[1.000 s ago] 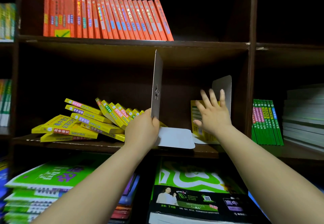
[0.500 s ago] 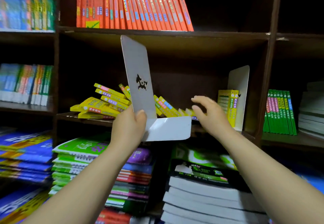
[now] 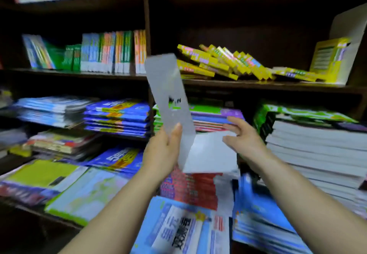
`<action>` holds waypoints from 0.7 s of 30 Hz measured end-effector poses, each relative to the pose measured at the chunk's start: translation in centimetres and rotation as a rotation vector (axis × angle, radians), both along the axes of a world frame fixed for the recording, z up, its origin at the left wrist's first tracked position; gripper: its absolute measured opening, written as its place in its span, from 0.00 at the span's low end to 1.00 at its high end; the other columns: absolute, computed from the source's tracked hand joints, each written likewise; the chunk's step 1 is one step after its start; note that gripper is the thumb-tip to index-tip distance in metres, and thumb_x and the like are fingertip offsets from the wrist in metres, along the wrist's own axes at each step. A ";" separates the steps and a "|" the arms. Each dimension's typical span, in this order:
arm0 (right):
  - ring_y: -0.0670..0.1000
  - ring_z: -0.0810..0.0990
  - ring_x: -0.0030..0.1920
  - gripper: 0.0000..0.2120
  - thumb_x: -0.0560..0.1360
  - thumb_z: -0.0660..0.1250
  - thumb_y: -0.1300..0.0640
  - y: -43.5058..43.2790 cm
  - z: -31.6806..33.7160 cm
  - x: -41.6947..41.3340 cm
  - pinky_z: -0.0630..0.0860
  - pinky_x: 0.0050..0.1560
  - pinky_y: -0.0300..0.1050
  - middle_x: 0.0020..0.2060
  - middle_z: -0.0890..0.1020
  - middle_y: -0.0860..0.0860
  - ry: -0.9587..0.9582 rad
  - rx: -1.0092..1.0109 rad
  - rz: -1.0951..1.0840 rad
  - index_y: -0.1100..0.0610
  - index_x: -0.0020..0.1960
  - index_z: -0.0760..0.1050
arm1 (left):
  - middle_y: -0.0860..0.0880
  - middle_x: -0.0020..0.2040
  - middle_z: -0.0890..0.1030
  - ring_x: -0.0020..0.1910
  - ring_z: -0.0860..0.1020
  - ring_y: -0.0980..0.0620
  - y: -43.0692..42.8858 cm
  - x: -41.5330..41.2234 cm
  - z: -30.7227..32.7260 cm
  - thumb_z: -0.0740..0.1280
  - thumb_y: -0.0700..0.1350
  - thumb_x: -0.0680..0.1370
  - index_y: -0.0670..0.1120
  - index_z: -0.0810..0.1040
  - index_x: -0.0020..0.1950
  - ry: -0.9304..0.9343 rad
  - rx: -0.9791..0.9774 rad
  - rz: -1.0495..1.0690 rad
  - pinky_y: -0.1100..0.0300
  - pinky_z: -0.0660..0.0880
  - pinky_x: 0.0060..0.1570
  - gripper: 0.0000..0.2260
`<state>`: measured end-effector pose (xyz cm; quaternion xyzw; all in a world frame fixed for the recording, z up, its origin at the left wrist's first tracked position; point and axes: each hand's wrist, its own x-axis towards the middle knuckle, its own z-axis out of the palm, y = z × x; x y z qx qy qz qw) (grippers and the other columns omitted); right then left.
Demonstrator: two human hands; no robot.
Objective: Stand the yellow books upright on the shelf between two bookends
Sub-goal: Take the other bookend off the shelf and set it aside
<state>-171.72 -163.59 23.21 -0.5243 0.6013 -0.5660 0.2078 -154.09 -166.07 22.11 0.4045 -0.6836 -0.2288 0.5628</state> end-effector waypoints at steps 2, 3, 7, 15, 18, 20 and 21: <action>0.48 0.80 0.50 0.27 0.71 0.61 0.75 0.1 -3.0 1.6 0.66 0.28 0.27 0.66 0.70 0.62 -0.023 0.056 -0.008 0.63 0.68 0.62 | 0.39 0.60 0.78 0.61 0.75 0.42 0.3 2.1 -2.6 0.57 0.47 0.78 0.40 0.75 0.59 -0.027 0.101 -0.019 0.55 0.72 0.55 0.15; 0.54 0.78 0.55 0.28 0.71 0.61 0.74 0.2 -4.5 2.2 0.66 0.28 0.29 0.67 0.69 0.60 -0.011 0.085 -0.022 0.62 0.69 0.61 | 0.38 0.59 0.79 0.59 0.76 0.41 0.4 2.9 -4.0 0.57 0.45 0.78 0.39 0.75 0.58 -0.045 0.150 -0.031 0.53 0.73 0.54 0.14; 0.55 0.75 0.51 0.27 0.71 0.62 0.72 0.7 -10.9 5.3 0.69 0.37 0.38 0.54 0.72 0.54 -0.179 0.258 -0.059 0.60 0.68 0.61 | 0.36 0.54 0.80 0.55 0.77 0.39 0.7 5.0 -9.3 0.57 0.44 0.78 0.38 0.75 0.56 -0.159 0.254 0.044 0.54 0.70 0.46 0.13; 0.50 0.76 0.35 0.05 0.71 0.65 0.70 0.3 -21.0 7.6 0.71 0.34 0.38 0.34 0.75 0.55 -0.309 0.682 -0.032 0.61 0.42 0.73 | 0.30 0.51 0.79 0.52 0.76 0.33 -0.9 5.3 -17.7 0.58 0.43 0.78 0.34 0.74 0.56 -0.426 0.420 0.205 0.49 0.69 0.48 0.14; 0.52 0.77 0.38 0.08 0.70 0.66 0.70 0.1 -23.8 7.6 0.71 0.35 0.37 0.38 0.76 0.57 -0.262 0.774 -0.027 0.64 0.48 0.72 | 0.30 0.50 0.80 0.51 0.77 0.33 -1.8 4.7 -20.4 0.58 0.43 0.78 0.33 0.75 0.53 -0.431 0.470 0.178 0.48 0.70 0.48 0.14; 0.55 0.77 0.42 0.07 0.69 0.66 0.68 -0.4 -24.8 7.3 0.69 0.41 0.42 0.42 0.77 0.59 -0.154 0.833 -0.003 0.66 0.48 0.73 | 0.31 0.50 0.80 0.52 0.77 0.33 -2.6 4.3 -21.9 0.59 0.43 0.78 0.33 0.76 0.52 -0.385 0.518 0.150 0.47 0.71 0.49 0.14; 0.55 0.76 0.41 0.06 0.69 0.66 0.68 -0.7 -25.2 7.0 0.68 0.42 0.43 0.42 0.77 0.60 -0.117 0.853 0.006 0.67 0.46 0.74 | 0.31 0.50 0.80 0.52 0.77 0.34 -2.9 4.0 -22.5 0.59 0.43 0.77 0.32 0.76 0.51 -0.366 0.555 0.142 0.49 0.71 0.47 0.14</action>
